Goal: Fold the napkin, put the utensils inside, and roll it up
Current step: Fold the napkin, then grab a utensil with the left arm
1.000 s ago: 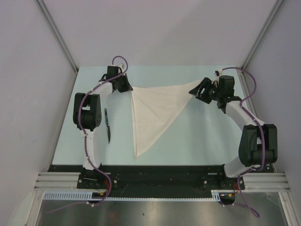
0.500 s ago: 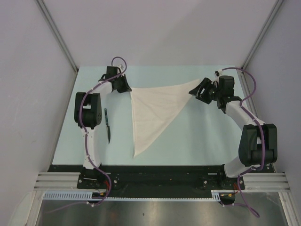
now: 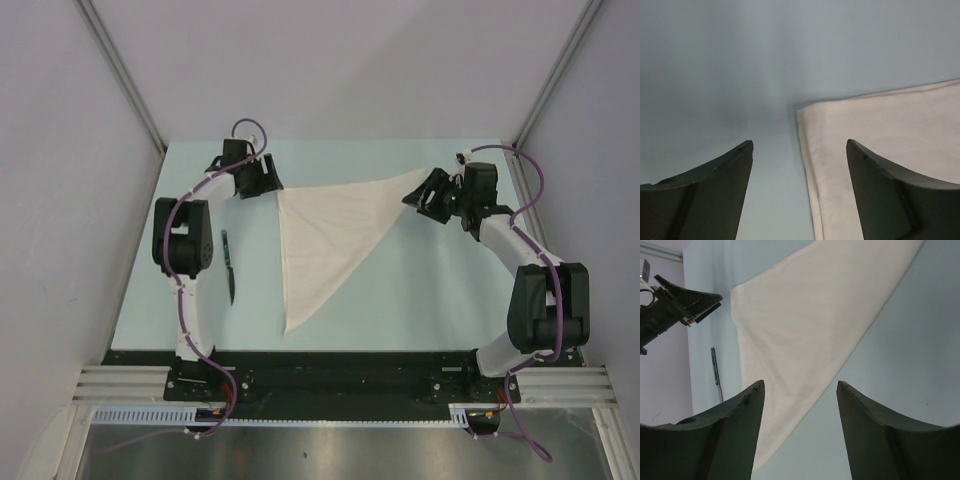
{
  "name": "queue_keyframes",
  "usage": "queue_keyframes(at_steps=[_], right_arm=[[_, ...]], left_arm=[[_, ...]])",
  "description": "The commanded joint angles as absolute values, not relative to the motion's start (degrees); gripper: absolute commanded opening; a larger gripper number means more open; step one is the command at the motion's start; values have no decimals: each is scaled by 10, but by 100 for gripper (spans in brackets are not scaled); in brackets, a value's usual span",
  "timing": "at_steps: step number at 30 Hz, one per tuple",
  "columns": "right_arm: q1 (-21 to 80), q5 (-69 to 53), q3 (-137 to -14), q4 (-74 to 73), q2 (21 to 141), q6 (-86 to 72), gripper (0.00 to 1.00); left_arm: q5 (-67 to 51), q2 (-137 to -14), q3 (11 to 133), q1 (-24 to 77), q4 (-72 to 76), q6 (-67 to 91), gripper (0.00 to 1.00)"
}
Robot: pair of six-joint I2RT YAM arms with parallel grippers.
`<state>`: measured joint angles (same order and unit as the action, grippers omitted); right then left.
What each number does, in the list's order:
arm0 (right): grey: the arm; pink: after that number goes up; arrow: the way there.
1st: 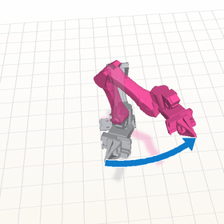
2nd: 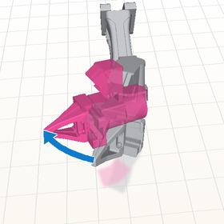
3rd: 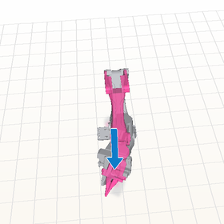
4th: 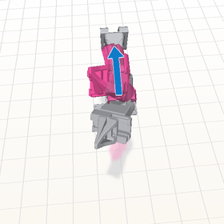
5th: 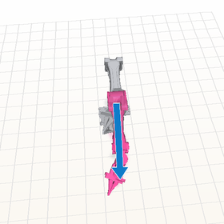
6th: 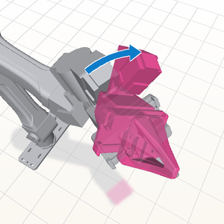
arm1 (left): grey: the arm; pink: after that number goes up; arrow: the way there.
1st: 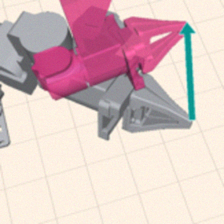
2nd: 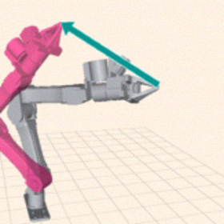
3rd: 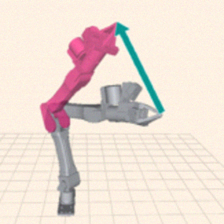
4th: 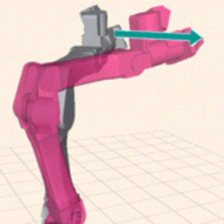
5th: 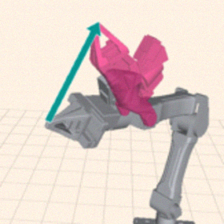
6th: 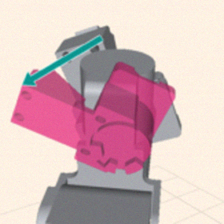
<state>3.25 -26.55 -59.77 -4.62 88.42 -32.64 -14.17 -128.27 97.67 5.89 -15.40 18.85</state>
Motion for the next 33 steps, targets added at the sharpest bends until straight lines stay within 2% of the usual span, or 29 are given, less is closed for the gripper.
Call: queue_keyframes(at_steps=[1,8,16,20,24,28,33], right_arm=[[28,-245,-593,-55,879,-309,65],[18,-244,-595,-55,890,-296,65],[4,-281,-593,-42,904,-293,65],[-12,-297,-592,-37,913,-295,64],[-12,-308,-590,-28,915,-301,64],[-15,-306,-589,-30,911,-298,64],[-17,-307,-589,-31,908,-298,64]], left_arm=[[-68,-1139,893,54,-142,168,80],[54,-964,680,54,-155,170,78],[90,-864,525,10,-173,187,73],[94,-874,523,3,-171,184,69],[84,-918,540,3,-179,177,56],[55,-939,546,3,-171,171,49],[45,-962,557,-12,-177,165,43]])
